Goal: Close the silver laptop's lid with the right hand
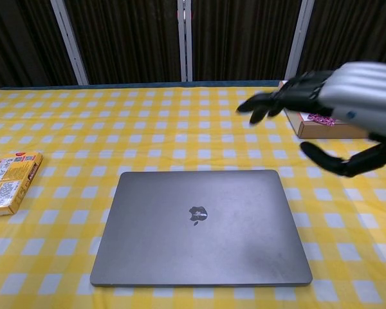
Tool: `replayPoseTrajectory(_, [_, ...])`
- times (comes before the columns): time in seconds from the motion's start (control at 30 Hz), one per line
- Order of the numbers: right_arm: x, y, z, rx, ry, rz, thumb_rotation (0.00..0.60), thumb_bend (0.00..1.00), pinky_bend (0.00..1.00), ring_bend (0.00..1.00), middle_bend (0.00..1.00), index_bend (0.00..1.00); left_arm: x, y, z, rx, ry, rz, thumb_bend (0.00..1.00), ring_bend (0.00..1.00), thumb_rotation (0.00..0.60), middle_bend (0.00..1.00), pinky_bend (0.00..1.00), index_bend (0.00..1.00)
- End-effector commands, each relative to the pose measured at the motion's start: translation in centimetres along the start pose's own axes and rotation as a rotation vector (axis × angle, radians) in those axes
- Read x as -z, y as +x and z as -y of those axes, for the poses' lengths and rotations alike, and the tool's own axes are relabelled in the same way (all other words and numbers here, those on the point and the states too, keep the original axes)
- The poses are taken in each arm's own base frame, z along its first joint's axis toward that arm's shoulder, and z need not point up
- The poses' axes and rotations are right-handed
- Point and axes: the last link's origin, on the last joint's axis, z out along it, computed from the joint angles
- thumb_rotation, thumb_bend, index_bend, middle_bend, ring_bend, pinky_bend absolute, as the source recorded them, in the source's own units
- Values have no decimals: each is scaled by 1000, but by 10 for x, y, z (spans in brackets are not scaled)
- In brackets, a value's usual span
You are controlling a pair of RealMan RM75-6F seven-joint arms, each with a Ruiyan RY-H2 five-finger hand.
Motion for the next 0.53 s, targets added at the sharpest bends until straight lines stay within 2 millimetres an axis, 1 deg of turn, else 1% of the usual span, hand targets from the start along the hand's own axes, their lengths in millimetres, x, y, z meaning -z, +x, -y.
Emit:
replayPoseTrajectory(0.03, [52,20,-31,67,-245,-67,600,0,0,0,0,0,2,1,-2,6,-11,-1,0,0,600,0,0,0])
replayPoseTrajectory(0.13, [82,16,-44,77,-389,-42,600,0,0,0,0,0,4,2,-3,15,-25,-4,0,0,600,0,0,0])
replayPoseTrajectory(0.23, [113,8,-55,12,-553,-31,600,0,0,0,0,0,7,5,-5,31,-40,-13,0,0,600,0,0,0])
replayPoseTrajectory(0.43, [144,-3,-68,-17,-672,-40,600,0,0,0,0,0,13,11,-7,56,-56,-26,0,0,600,0,0,0])
replayPoseTrajectory(0.53, [154,-6,-70,-13,-689,-51,600,0,0,0,0,0,17,14,-7,67,-64,-31,0,0,600,0,0,0])
